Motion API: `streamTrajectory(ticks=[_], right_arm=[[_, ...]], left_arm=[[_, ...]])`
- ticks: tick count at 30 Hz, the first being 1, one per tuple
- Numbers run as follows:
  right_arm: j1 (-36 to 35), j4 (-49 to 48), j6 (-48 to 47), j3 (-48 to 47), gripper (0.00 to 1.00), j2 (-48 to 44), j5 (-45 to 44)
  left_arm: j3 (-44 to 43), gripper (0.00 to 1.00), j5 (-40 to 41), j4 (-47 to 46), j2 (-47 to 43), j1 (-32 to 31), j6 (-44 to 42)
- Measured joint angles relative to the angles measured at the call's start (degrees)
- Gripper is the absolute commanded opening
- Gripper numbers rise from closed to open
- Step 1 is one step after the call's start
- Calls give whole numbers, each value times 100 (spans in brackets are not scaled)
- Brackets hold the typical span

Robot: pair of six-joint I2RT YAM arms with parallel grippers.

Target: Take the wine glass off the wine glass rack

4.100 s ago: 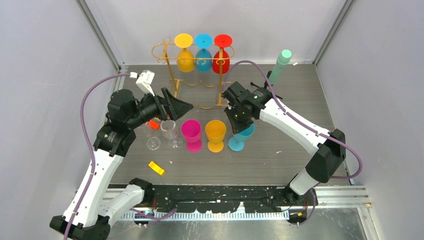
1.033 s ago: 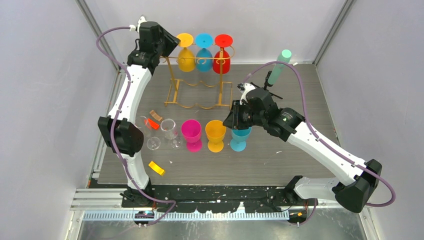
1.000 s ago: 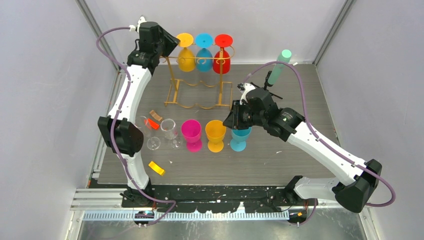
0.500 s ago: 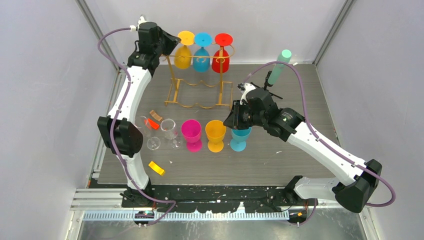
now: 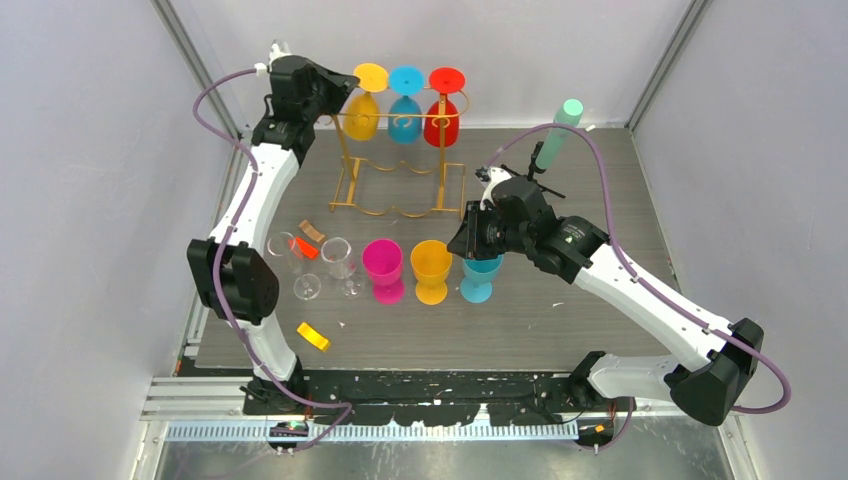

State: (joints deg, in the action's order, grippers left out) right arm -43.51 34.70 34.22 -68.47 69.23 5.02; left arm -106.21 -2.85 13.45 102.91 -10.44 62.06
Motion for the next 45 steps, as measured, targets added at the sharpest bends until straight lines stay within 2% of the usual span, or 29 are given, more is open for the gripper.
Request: streamTrajectory(ticks=[10, 28, 40, 45], right_arm=[[0, -2, 2, 0, 20, 0, -4], [0, 0, -4, 0, 21, 0, -90], [0, 0, -7, 0, 30, 0, -125], [0, 0, -9, 0, 44, 0, -142]], left_arm=[[195, 0, -46, -732, -7, 87, 411], [-90, 0, -197, -1141, 350, 136, 798], [-382, 0, -387, -1449, 782, 199, 1001], [-437, 0, -544, -1803, 796, 223, 1023]])
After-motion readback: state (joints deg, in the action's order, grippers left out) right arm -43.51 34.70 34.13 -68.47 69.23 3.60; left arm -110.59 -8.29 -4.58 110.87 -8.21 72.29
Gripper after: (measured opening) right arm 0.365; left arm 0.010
